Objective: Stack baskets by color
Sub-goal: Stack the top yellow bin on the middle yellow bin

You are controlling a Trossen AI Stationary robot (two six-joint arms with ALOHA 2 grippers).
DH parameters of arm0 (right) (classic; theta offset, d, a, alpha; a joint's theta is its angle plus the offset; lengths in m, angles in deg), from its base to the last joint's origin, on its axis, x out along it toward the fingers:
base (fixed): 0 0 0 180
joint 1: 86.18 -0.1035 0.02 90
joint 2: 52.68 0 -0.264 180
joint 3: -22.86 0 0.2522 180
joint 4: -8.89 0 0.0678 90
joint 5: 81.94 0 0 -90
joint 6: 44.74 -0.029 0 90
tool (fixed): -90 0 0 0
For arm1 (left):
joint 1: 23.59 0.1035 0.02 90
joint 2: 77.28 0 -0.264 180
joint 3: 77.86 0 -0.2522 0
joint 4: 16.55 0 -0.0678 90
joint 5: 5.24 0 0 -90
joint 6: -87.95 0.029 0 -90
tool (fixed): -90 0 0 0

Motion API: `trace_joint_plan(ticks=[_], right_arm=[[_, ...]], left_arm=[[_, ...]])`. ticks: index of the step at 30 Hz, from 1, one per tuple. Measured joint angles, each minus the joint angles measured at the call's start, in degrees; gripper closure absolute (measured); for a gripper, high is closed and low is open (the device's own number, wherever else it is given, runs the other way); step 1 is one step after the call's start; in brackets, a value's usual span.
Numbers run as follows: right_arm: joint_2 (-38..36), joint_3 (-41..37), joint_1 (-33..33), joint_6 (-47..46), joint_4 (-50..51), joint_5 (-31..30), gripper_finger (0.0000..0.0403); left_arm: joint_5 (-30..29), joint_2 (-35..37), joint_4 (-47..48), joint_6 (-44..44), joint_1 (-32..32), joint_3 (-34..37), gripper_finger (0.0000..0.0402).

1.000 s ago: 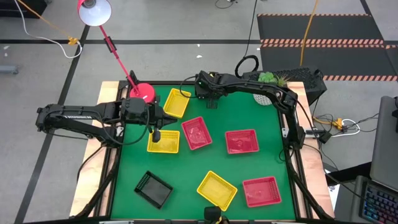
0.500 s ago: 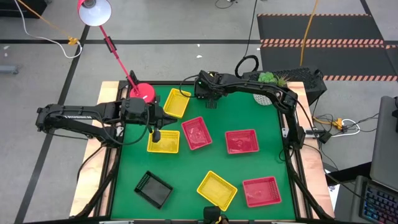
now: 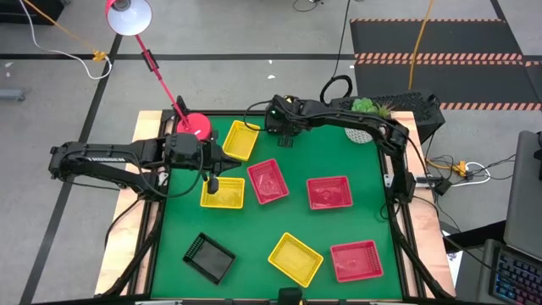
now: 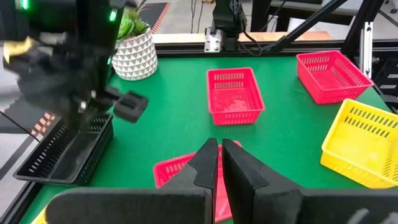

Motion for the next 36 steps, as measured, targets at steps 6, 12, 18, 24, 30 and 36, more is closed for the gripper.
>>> trace_joint_plan(ticks=[6, 12, 18, 24, 30, 36], right_arm=[[-6.51, 0.02, -4.75, -5.83, 6.57, 0.15, 0.0305], [-14.16, -2.34, -11.85, -12.76, 11.52, 0.11, 0.0303], [-27.26, -17.67, -19.55, -16.48, 2.16, 0.08, 0.0303], [-41.58, -34.32, -26.23, -22.23, -7.33, 0.02, 0.0303], [-54.07, -48.18, -31.94, -25.83, -13.7, 0.13, 0.0303], [-61.76, -52.28, -33.77, -25.06, -13.56, -0.15, 0.0303]], left_arm=[[-0.01, 0.0, 1.02, 1.28, 0.0, 0.0, 0.0376], [-0.03, -0.02, 1.84, 1.52, -0.2, 0.0, 0.0376], [-1.04, -0.02, 2.25, 1.68, -2.1, 0.0, 0.0376], [-1.86, -1.07, 1.3, 2.88, -4.99, 0.0, 0.0376], [-1.88, -5.79, -5.77, 7.73, -7.7, -0.12, 0.0376], [-4.43, -13.19, -7.73, 9.18, -8.26, -5.01, 0.0376]])
